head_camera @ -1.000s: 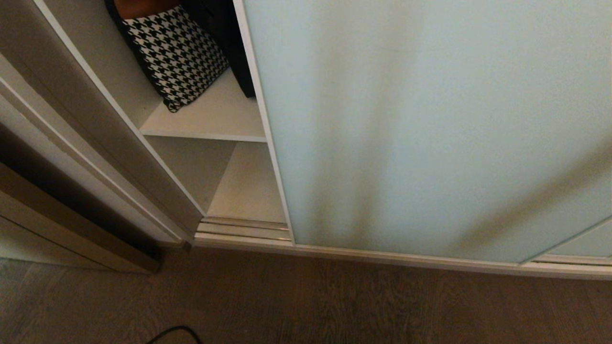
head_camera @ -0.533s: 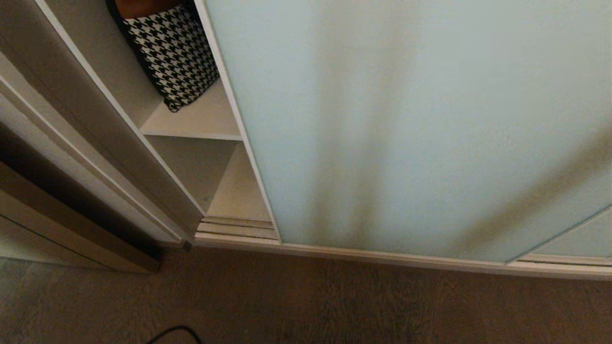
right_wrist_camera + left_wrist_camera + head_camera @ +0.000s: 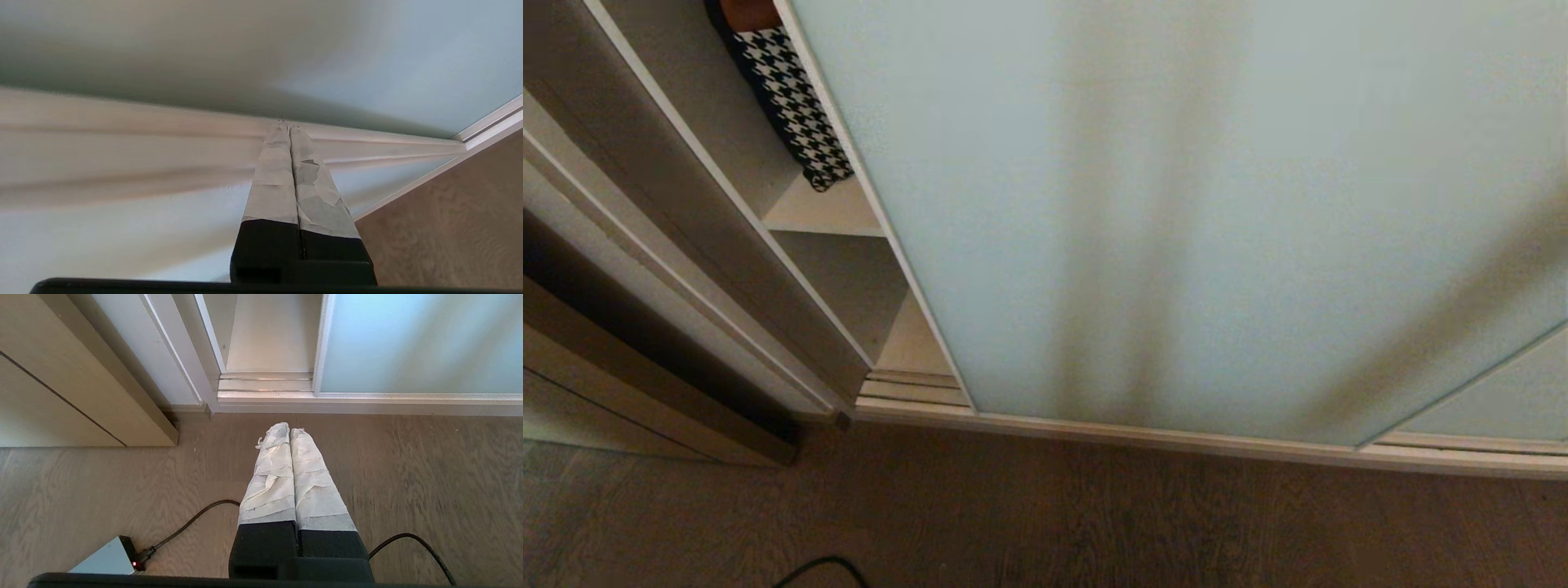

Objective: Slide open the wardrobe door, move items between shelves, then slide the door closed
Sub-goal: Close the door

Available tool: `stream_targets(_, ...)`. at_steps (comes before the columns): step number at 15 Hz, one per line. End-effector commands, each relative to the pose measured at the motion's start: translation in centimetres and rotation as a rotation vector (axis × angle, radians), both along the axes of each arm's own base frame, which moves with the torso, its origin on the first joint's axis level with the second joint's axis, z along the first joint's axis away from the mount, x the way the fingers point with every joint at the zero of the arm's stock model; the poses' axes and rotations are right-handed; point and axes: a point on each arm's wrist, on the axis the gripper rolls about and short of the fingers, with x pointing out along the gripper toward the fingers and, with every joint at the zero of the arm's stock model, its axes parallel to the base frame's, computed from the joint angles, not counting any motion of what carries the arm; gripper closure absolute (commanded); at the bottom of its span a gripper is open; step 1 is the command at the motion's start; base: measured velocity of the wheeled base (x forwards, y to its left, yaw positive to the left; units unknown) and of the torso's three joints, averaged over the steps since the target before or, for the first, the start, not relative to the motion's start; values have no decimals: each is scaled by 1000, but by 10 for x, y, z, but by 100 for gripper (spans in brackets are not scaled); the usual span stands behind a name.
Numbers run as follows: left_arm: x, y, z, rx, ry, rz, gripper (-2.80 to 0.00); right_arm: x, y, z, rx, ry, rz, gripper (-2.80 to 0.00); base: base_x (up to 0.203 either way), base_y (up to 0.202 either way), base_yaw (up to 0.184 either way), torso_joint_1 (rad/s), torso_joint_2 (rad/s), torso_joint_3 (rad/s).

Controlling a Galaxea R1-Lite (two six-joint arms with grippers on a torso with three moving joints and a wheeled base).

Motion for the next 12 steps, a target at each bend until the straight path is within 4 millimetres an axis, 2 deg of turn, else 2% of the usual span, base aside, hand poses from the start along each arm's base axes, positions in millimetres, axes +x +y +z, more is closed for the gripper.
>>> stream_targets(1,0,0,0,0,-1,0,0,-5,19,7,-12,-13,27,0,0,0,0,0,0,0)
stream_targets(4,0,0,0,0,-1,-1,0,-6,38,7,-16,-14,68,0,0,0,0,0,0,0)
stream_targets(12,0,0,0,0,-1,0,0,-19,73,11,-43,-37,123,0,0,0,0,0,0,0)
